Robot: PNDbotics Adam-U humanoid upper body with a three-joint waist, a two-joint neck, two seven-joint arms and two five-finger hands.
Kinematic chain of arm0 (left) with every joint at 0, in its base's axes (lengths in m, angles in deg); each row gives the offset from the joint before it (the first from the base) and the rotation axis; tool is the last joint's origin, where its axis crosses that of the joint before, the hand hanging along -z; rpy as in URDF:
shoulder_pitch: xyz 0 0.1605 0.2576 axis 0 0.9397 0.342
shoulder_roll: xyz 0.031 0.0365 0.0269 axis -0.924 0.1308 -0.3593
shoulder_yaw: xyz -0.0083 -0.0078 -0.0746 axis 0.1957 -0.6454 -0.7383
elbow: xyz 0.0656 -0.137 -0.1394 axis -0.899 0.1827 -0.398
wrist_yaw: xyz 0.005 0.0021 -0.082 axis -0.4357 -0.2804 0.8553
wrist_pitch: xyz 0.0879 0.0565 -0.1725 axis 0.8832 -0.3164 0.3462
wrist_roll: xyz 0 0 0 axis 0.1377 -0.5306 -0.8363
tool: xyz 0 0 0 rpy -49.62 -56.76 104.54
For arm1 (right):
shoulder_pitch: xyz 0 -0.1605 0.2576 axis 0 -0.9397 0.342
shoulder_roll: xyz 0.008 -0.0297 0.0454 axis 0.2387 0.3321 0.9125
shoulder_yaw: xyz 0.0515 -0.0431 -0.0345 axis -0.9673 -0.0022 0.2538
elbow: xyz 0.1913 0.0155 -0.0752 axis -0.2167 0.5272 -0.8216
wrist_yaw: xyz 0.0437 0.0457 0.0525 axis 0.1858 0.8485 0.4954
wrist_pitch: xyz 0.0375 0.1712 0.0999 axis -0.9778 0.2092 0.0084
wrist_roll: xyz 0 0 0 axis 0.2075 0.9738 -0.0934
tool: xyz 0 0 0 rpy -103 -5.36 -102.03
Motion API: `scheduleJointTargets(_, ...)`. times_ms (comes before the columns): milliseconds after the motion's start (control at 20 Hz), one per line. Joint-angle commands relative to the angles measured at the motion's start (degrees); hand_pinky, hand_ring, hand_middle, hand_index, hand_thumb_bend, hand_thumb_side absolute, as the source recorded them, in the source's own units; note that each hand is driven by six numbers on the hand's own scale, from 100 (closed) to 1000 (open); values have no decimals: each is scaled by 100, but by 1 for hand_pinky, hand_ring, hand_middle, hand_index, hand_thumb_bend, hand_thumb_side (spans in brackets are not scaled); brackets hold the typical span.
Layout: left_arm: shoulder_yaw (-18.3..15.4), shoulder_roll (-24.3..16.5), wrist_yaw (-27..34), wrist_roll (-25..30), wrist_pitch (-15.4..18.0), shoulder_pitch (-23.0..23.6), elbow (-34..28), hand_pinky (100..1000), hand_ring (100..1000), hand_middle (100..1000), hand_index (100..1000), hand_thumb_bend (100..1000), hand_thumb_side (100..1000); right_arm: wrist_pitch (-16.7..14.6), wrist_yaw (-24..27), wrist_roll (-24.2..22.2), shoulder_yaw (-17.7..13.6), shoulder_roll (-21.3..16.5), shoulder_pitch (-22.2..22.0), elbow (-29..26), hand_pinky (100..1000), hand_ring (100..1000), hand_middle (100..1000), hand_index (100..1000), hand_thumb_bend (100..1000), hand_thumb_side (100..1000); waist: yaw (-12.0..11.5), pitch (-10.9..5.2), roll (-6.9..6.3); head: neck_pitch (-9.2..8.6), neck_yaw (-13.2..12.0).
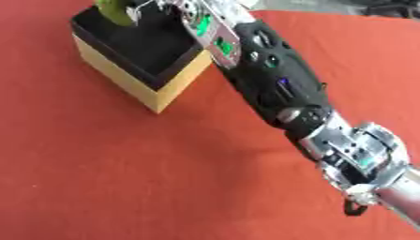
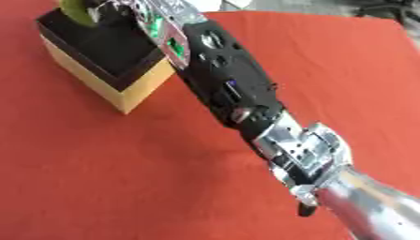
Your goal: Pick up objects on the table and place them in the box.
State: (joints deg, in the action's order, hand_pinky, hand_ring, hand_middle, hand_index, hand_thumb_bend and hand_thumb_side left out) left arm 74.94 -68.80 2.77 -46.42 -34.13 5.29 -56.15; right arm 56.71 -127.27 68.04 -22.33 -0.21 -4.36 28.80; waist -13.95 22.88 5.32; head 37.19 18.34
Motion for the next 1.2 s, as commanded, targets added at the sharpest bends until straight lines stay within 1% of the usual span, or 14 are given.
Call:
scheduleJointTargets(50, -63, -85, 31, 1, 16, -29, -84, 760, 656, 646, 754, 215, 561, -233, -301, 133, -137, 5, 209, 369, 739, 587, 408, 581, 100, 100, 6, -129, -67, -5, 4)
scheduleJointTargets(200, -64, -81, 30, 3, 14, -20, -84, 760, 656, 646, 753, 215, 561, -338, -519, 263, -213, 37, 254, 690, 744, 596, 420, 591, 100, 100, 22, -133, -78, 5, -9)
scheduleJointTargets(250, -64, -79, 30, 3, 13, -17, -84, 760, 656, 646, 753, 215, 561, -351, -576, 277, -229, 40, 259, 757, 751, 612, 445, 614, 102, 100, 28, -135, -81, 8, -12)
scheduleJointTargets(350, -65, -76, 29, 5, 10, -9, -84, 760, 656, 646, 753, 214, 562, -315, -698, 212, -253, 37, 263, 867, 764, 650, 498, 665, 164, 100, 41, -140, -87, 13, -18)
scheduleJointTargets(400, -65, -74, 29, 5, 9, -7, -84, 760, 656, 646, 753, 213, 562, -286, -751, 154, -263, 37, 263, 900, 771, 672, 532, 695, 193, 100, 45, -142, -91, 15, -21)
scheduleJointTargets(450, -65, -74, 29, 5, 9, -4, -84, 760, 656, 646, 753, 213, 562, -267, -797, 81, -268, 36, 261, 929, 800, 752, 652, 791, 231, 100, 50, -144, -94, 19, -23)
scheduleJointTargets(500, -66, -74, 29, 6, 9, -1, -84, 760, 656, 646, 753, 213, 562, -263, -834, 0, -270, 35, 261, 951, 817, 786, 717, 837, 247, 127, 54, -147, -97, 23, -25)
scheduleJointTargets(550, -67, -74, 28, 5, 9, 2, -84, 760, 656, 646, 753, 213, 562, -273, -864, -80, -274, 31, 267, 948, 832, 808, 756, 868, 253, 205, 59, -150, -100, 26, -28)
scheduleJointTargets(600, -67, -74, 29, 5, 8, 5, -84, 760, 656, 646, 753, 213, 562, -288, -891, -144, -280, 23, 272, 924, 854, 839, 802, 902, 259, 312, 65, -153, -103, 27, -30)
scheduleJointTargets(800, -69, -74, 30, 3, 7, 8, -84, 760, 656, 646, 753, 213, 562, -311, -947, -261, -300, 7, 271, 832, 854, 839, 802, 902, 259, 312, 71, -156, -108, 28, -32)
scheduleJointTargets(850, -66, -73, 37, 4, 15, 10, -84, 760, 656, 646, 753, 213, 561, -289, -973, -247, -310, -16, 296, 787, 885, 877, 835, 936, 279, 481, 80, -164, -113, 36, -33)
scheduleJointTargets(1050, -68, -83, 33, 6, 5, 26, -84, 761, 656, 646, 753, 213, 560, -103, -1143, -52, -324, -85, 322, 491, 883, 875, 835, 935, 276, 475, 114, -189, -136, 46, -41)
scheduleJointTargets(1200, -70, -86, 29, 7, 3, 32, -84, 761, 656, 646, 753, 213, 560, -54, -1170, -28, -318, -123, 321, 350, 881, 873, 832, 933, 274, 461, 130, -207, -146, 49, -48)
